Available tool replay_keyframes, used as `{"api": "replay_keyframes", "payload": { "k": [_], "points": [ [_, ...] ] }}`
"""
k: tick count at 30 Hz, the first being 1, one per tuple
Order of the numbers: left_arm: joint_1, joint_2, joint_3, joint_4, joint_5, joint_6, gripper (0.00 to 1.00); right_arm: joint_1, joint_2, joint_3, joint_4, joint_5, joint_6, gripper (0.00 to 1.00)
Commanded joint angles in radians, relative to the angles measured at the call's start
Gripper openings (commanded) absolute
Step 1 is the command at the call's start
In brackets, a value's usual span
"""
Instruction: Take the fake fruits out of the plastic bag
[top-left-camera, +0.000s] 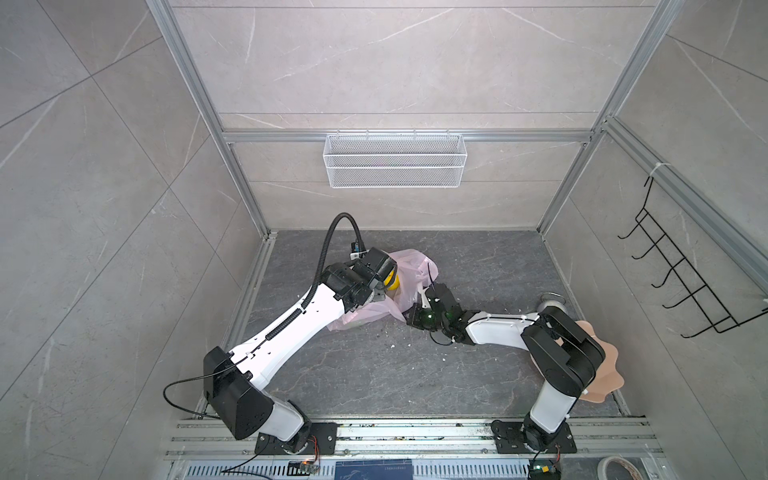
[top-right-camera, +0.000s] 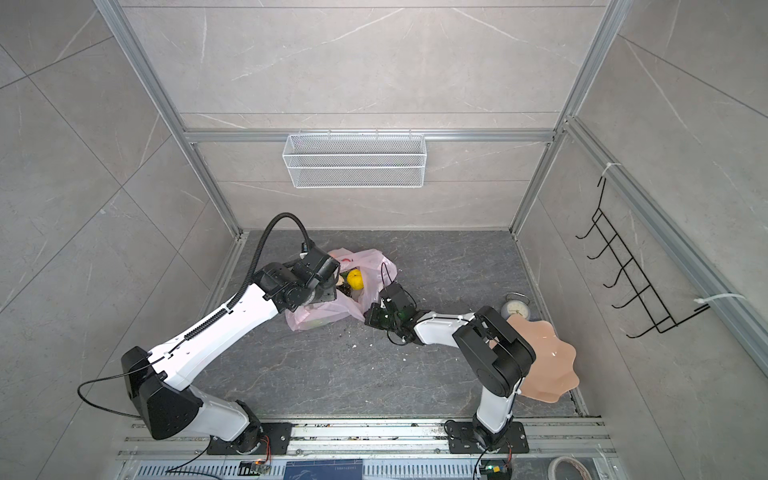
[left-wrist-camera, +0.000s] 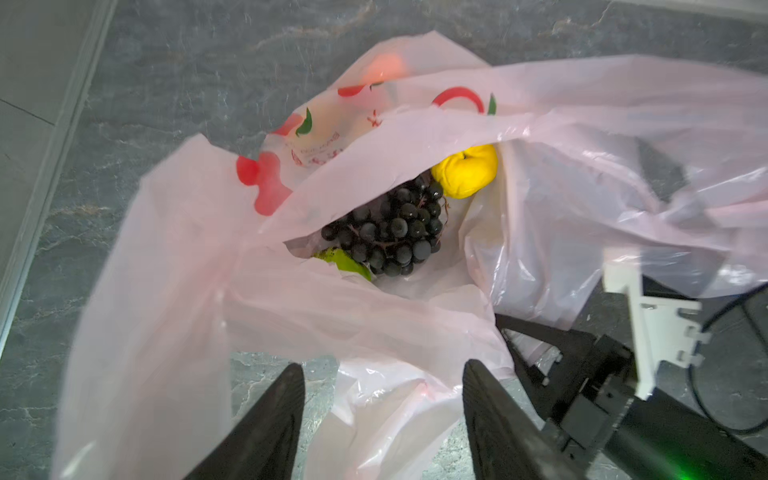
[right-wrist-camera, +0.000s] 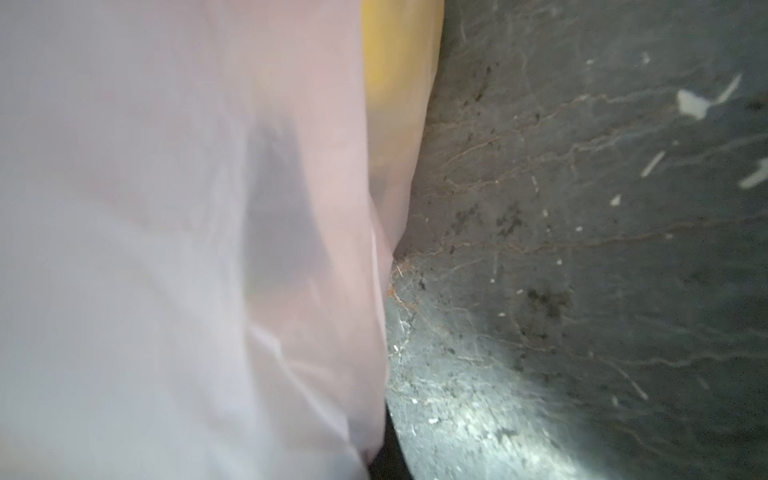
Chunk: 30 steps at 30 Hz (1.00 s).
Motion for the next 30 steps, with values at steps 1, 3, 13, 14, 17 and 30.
{"api": "replay_keyframes", "payload": {
  "k": [1,3,13,14,17,30],
  "points": [
    [0.095,-0.089,-0.174,0.189,0.212,-0.054,0.59,0.005,-0.042,0.009,-0.03,0.031,-0.038,0.02],
    [0.081,-0.154,-0.247,0.305,0.271,-0.057,0.6,0.005,-0.039,0.012,-0.038,0.034,-0.048,0.02],
    [-0.11,-0.076,0.031,0.07,-0.127,-0.084,0.65,0.036,0.009,0.035,-0.02,0.05,-0.066,0.02],
    [-0.107,-0.057,0.056,0.059,-0.144,-0.073,0.65,0.041,0.007,0.036,-0.02,0.055,-0.066,0.02],
    [-0.066,0.055,0.155,-0.008,-0.19,-0.027,0.66,0.049,-0.001,0.028,-0.017,0.063,-0.062,0.02],
    [0.048,0.393,0.301,-0.32,-0.3,0.024,0.87,0.058,-0.039,0.004,-0.015,0.086,-0.068,0.03]
  ]
}}
